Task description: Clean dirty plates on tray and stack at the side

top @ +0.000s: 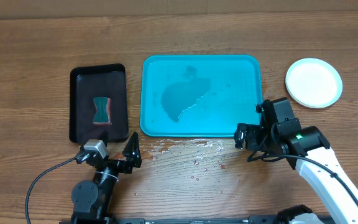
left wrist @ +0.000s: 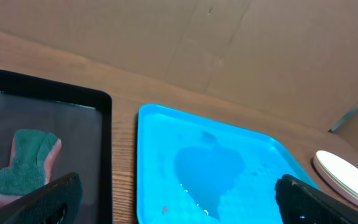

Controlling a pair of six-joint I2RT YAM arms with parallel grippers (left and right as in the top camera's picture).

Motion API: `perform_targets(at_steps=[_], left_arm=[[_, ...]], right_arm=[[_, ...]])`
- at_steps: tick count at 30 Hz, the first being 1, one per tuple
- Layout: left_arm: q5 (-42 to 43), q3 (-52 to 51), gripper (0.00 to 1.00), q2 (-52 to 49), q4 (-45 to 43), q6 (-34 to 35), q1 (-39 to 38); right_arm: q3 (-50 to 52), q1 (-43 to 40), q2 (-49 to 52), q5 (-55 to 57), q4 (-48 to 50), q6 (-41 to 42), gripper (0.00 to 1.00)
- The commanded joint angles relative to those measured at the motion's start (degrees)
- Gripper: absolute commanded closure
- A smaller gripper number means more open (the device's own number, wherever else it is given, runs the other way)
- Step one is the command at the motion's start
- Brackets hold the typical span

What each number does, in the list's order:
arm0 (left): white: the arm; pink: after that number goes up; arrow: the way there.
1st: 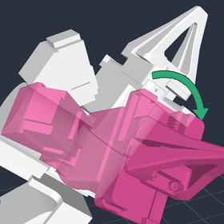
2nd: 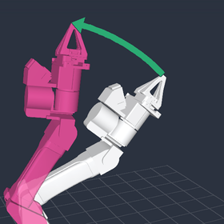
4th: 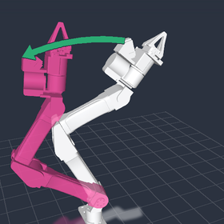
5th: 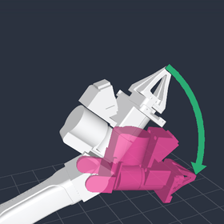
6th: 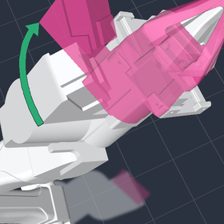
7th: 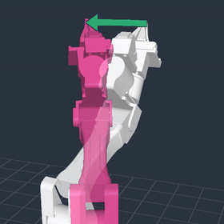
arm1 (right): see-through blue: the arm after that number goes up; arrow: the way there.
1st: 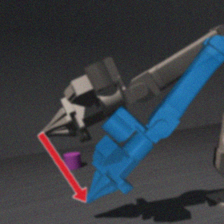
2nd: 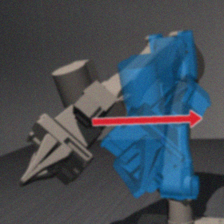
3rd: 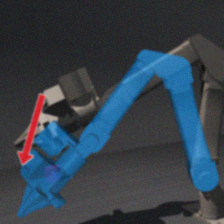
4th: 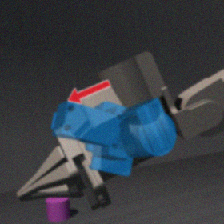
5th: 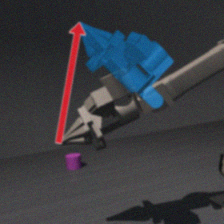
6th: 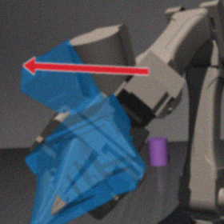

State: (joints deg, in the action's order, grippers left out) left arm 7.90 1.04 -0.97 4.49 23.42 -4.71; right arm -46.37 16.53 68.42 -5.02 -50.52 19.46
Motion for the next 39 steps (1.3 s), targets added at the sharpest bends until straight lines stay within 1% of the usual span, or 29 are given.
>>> perform_targets(at_steps=[1, 32, 35, 37, 39], left_arm=[[-0.96, -0.61, 0.00, 0.72, -0.35, -1.79, 0.59], [-0.96, -0.61, 0.00, 0.72, -0.35, -1.79, 0.59], [-0.96, -0.61, 0.00, 0.72, -0.35, -1.79, 0.59], [-0.96, -0.61, 0.00, 0.72, -0.35, -1.79, 0.59], [-0.96, -0.61, 0.00, 0.72, -0.35, -1.79, 0.59]], right_arm=[[-0.68, 0.17, -0.13, 0.46, 0.35, 0.07, 0.00], [-0.66, 0.17, -0.20, 1.55, -0.52, -0.17, 0.00], [-0.66, 0.17, -2.82, 1.60, 0.74, -0.20, 0.00], [-0.57, 0.17, -6.29, 2.05, 4.31, -0.35, 0.00], [-0.13, 0.17, -9.81, 2.01, 7.76, -2.69, 0.00]])
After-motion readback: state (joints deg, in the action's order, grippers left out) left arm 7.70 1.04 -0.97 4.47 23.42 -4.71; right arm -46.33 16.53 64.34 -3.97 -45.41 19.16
